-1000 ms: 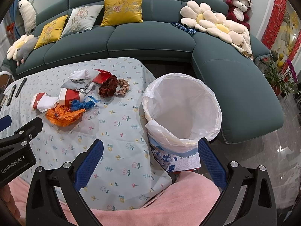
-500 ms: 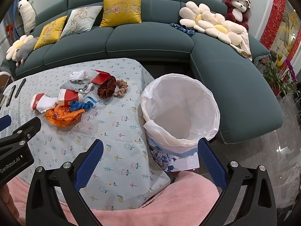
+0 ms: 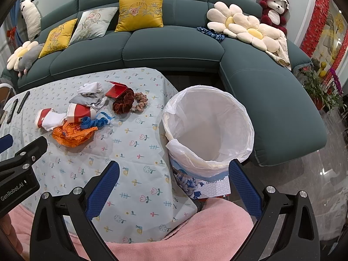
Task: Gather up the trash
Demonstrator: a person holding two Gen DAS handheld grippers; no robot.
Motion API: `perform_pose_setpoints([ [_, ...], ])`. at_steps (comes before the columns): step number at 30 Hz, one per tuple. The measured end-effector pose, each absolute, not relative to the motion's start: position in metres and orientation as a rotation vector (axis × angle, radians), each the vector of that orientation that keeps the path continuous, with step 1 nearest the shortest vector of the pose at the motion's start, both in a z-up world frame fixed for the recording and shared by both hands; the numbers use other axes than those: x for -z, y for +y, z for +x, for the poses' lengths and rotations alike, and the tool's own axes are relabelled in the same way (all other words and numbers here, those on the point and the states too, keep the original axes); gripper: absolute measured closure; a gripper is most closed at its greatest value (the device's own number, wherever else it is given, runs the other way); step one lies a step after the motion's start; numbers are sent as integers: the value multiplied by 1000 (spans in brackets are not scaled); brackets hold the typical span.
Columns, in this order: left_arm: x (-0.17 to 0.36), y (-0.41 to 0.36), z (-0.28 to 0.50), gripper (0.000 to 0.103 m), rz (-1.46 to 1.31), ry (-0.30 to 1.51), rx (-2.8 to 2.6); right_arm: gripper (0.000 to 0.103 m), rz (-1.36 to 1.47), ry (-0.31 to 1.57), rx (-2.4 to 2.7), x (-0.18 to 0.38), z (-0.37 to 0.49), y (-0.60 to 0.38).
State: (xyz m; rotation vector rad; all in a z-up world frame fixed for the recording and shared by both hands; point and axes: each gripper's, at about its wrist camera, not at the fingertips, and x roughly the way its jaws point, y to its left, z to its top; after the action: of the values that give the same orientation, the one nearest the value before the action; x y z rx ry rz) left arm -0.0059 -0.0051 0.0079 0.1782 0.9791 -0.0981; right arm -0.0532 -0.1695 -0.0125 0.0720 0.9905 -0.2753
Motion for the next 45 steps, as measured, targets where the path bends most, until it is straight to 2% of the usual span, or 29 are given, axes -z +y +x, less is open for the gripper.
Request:
perform_pose_setpoints([
  [28,-5,-4,-7,16,159,984,110,7,62,982,287,9,-50,-169],
  [45,5,35,10,16,84,943,126,7,49,950,285,9,-34,-149],
])
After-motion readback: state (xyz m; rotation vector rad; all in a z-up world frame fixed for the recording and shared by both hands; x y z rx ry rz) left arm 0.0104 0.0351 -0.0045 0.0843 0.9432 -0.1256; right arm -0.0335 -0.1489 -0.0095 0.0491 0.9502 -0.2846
